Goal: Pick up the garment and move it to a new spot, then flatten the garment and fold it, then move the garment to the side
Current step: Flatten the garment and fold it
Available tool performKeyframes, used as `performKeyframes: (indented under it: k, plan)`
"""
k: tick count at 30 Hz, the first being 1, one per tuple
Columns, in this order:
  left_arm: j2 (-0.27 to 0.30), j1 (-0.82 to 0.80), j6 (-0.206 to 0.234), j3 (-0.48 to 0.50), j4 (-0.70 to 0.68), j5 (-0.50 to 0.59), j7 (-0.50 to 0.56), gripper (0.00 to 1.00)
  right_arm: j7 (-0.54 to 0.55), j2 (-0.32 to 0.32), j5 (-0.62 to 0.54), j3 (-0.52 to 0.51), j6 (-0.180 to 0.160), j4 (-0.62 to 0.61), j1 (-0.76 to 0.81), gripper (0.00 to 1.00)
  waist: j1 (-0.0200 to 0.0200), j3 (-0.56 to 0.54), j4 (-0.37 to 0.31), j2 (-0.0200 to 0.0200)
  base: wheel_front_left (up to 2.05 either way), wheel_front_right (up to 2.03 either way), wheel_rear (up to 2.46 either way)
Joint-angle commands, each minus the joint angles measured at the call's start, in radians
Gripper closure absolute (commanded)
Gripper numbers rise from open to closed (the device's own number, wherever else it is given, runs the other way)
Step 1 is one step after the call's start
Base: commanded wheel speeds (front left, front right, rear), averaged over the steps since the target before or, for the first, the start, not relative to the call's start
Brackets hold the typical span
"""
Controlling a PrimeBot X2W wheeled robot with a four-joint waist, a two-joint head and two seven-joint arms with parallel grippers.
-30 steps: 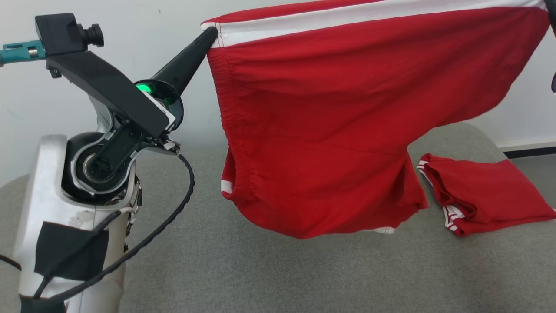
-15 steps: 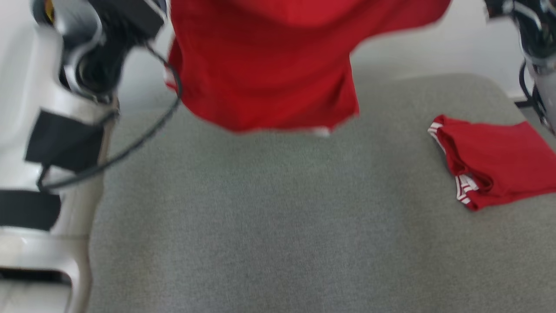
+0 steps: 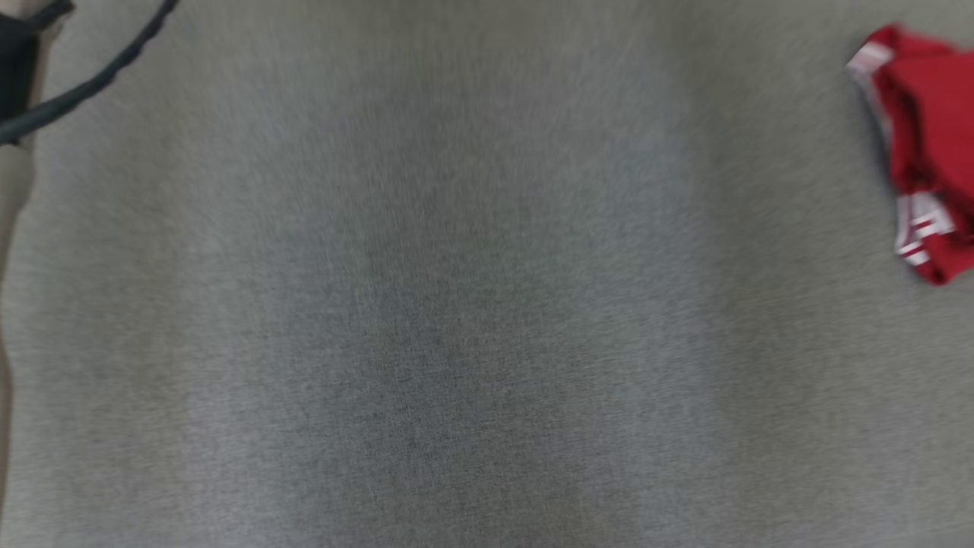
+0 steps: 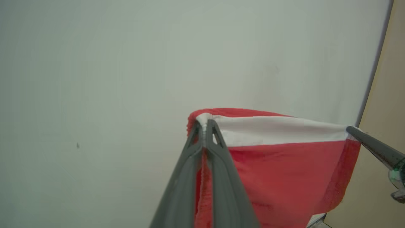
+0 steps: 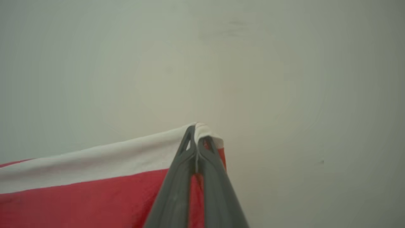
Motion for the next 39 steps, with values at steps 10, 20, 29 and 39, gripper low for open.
performKeyframes:
  k: [10,20,29,39]
  plan:
    - [0.123,0.085,0.000,-0.183,-0.259,-0.235,-0.050,1.00,-0.005,-0.009,-0.151,-0.143,0.000,-0.243,0.167,1.00,-0.0008,0.298,0.005,-0.0004,0.00,0.00,0.00]
    - [0.311,0.442,0.000,-0.316,-0.591,-0.484,-0.051,1.00,-0.005,-0.179,0.042,-0.027,0.000,-0.423,0.571,1.00,-0.0008,0.148,0.035,-0.0004,0.00,0.00,0.00]
    - [0.438,0.740,0.000,-0.438,-0.752,-0.571,-0.049,1.00,0.118,-0.366,0.379,0.138,0.000,-0.646,0.887,1.00,-0.0008,-0.047,0.035,-0.0004,0.00,0.00,0.00]
    - [0.407,1.011,0.008,-0.448,-0.723,-0.466,-0.051,1.00,0.131,-0.509,0.462,0.247,0.000,-0.738,1.109,1.00,-0.0008,-0.214,0.022,-0.0004,0.00,0.00,0.00]
